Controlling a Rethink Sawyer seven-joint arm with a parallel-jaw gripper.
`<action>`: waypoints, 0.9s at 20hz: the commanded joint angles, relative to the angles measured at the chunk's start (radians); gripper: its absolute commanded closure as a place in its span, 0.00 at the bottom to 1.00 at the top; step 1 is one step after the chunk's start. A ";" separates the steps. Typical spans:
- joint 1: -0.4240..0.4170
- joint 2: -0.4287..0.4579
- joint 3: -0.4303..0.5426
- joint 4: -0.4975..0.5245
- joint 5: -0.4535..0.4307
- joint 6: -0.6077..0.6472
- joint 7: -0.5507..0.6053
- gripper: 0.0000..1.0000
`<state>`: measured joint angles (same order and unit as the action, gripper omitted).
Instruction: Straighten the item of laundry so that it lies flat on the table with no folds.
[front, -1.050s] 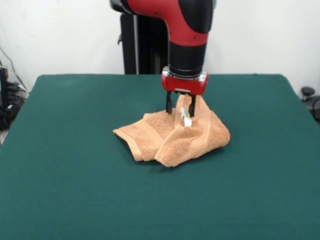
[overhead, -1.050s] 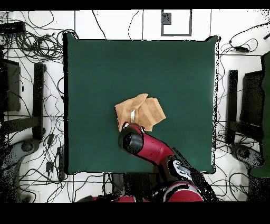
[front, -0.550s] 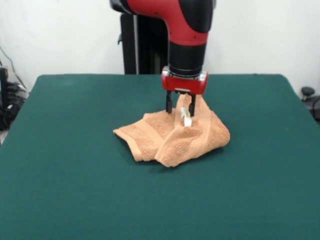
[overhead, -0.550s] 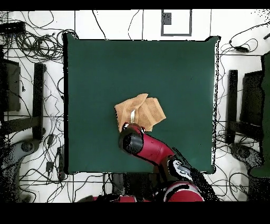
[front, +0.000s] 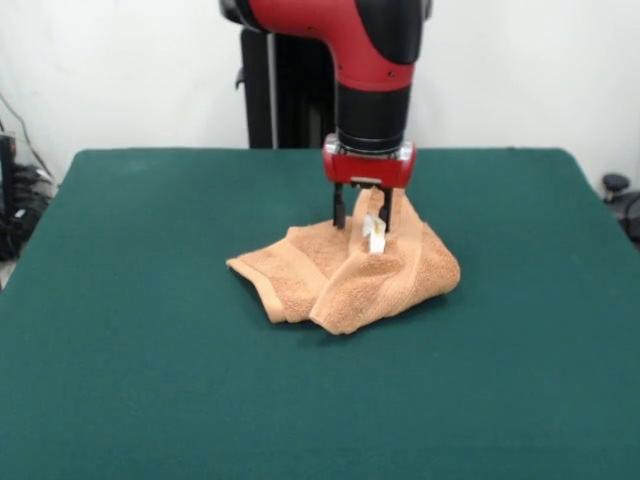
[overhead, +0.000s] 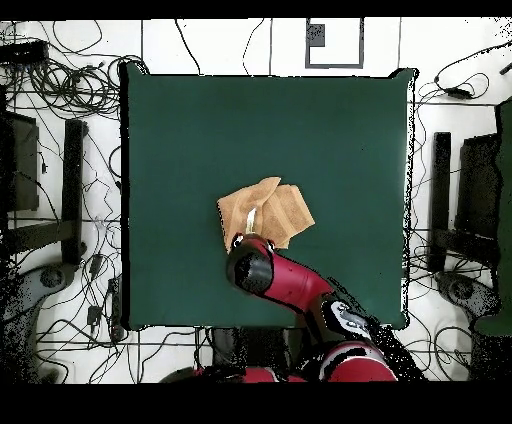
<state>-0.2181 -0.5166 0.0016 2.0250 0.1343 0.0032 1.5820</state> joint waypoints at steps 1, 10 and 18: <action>-0.013 0.037 0.137 -0.011 -0.051 -0.071 0.172 0.00; -0.011 0.054 0.133 -0.032 -0.062 -0.083 0.189 0.00; -0.013 0.056 0.139 -0.043 -0.064 -0.077 0.182 0.00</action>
<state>-0.2368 -0.5076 0.0198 2.0247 0.0900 -0.0222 1.5820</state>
